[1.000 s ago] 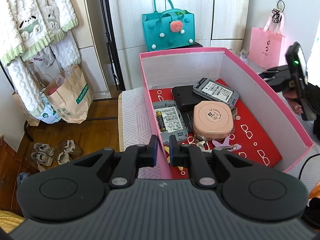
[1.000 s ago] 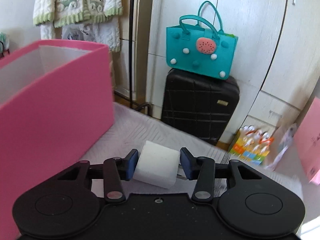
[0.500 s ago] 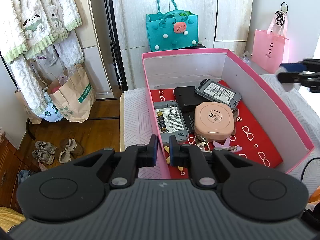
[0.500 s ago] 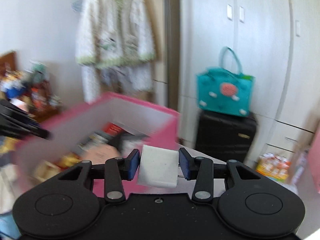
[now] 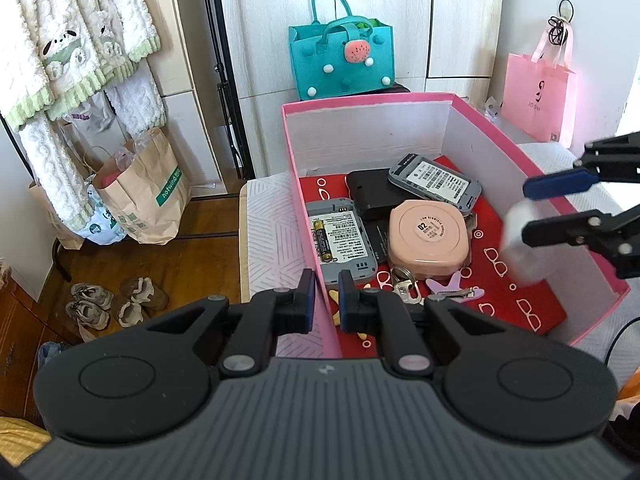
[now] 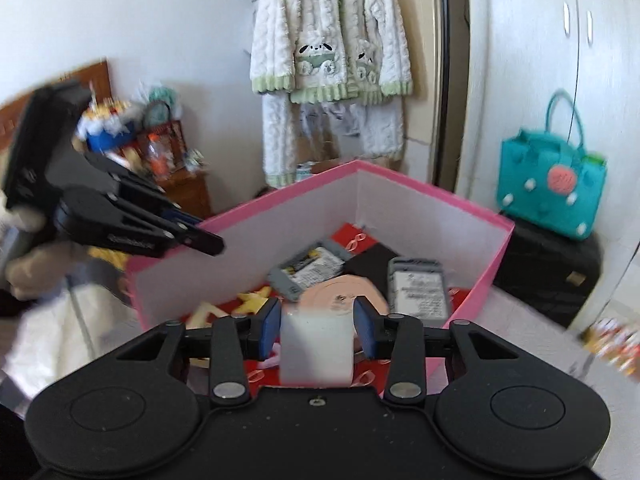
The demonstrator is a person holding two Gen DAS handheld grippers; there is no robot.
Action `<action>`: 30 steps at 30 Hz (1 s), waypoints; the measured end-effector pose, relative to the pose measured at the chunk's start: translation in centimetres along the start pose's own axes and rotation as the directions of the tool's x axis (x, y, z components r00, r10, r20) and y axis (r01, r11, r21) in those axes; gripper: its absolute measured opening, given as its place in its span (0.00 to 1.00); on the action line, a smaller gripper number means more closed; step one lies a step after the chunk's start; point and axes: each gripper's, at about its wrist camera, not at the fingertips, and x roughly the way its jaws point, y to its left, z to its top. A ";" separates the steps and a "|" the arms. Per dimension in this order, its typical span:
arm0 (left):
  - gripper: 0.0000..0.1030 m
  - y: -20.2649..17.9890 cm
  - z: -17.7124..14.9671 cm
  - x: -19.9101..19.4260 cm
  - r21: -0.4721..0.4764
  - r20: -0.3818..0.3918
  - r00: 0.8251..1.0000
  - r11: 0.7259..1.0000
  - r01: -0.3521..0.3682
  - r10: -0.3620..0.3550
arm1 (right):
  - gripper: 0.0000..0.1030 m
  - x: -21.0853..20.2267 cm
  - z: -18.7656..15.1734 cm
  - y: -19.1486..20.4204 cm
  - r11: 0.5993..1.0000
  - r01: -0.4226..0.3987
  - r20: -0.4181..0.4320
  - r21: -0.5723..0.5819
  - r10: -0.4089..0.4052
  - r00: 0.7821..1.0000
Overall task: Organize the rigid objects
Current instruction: 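Carry the white charger into the box and open the right gripper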
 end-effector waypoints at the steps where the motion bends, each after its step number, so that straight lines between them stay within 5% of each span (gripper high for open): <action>1: 0.10 0.1 0.1 0.0 -0.006 -0.002 1.000 1.000 0.004 -0.004 | 0.43 0.0 0.1 -0.1 1.000 0.021 -0.002 -0.013 -0.021 1.000; 17: 0.10 -0.3 0.0 0.0 -0.043 -0.019 0.999 0.999 -0.029 0.028 | 0.44 -4.0 -1.3 -0.8 0.983 -0.066 0.128 0.172 0.044 0.991; 25: 0.10 -1.3 0.3 -2.1 0.001 -0.028 0.998 0.998 -0.062 0.062 | 0.65 -4.5 -1.9 0.1 0.971 -0.040 0.113 0.234 0.014 0.993; 30: 0.11 -2.5 0.3 -4.5 0.023 -0.022 0.998 0.998 -0.065 0.065 | 0.65 -3.9 -2.3 1.3 0.983 -0.010 0.077 0.182 -0.004 0.997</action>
